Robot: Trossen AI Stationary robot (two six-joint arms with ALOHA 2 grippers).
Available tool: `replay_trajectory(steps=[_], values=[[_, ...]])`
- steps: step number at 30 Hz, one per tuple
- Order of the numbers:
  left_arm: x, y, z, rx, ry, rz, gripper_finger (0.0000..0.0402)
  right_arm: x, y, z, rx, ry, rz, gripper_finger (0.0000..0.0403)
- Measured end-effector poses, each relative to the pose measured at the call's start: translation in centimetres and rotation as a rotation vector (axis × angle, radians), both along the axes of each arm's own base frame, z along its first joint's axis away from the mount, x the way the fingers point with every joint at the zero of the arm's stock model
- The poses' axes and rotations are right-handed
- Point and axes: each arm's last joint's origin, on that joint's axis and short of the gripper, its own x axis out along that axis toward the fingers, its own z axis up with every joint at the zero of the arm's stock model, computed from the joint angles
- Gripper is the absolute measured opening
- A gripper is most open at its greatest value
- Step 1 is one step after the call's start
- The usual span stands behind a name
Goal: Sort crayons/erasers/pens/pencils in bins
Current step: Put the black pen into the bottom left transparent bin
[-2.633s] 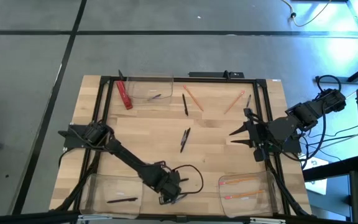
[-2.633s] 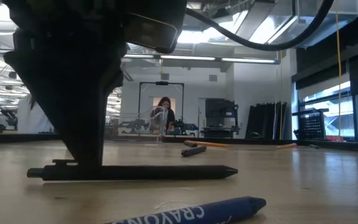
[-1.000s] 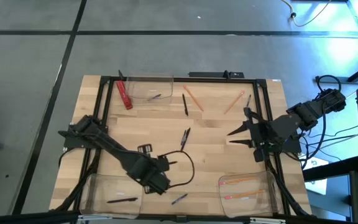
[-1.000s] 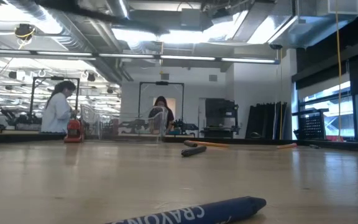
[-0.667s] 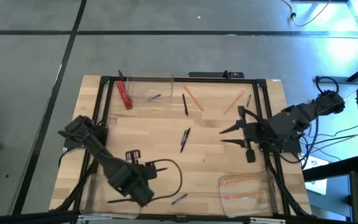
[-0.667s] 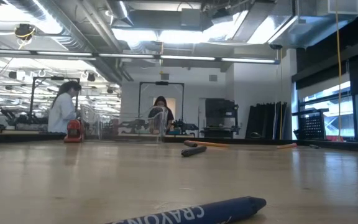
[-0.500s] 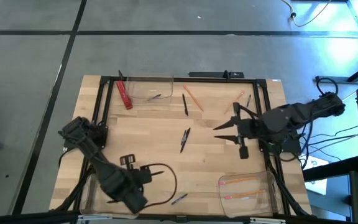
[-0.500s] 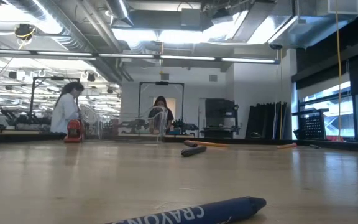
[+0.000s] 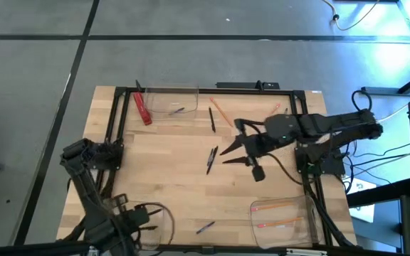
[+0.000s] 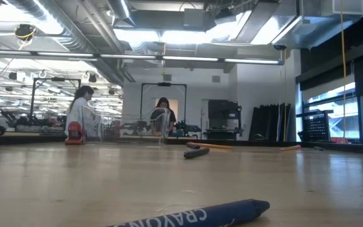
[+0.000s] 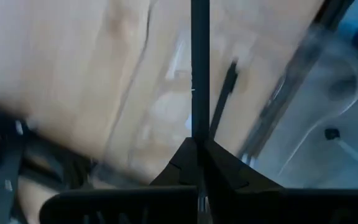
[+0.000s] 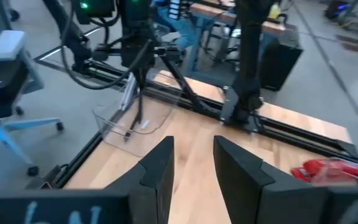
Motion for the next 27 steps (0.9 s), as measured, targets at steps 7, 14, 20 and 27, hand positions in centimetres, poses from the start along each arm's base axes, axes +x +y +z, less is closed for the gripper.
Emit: replay_trajectory(steps=[7,14,20,27], values=[[-3.3,-1.4,-1.9,0.013,0.114,0.051,0.0000,2.7,-0.3,-0.5,0.000,0.029,0.058,0.0115],[-4.4,-1.6,-3.3,0.048,0.167,-0.053,0.0000,3.6,-0.7,-1.1,-0.005,0.050,0.037,0.0115],[-4.3,-1.5,-5.2,0.068,0.155,-0.108,0.0000,3.7,-0.8,-1.1,-0.006,0.051,0.035,0.0115],[-3.6,-1.2,-7.3,0.068,0.122,-0.121,0.0000,3.7,-0.7,-1.1,-0.002,0.051,0.033,0.0115]])
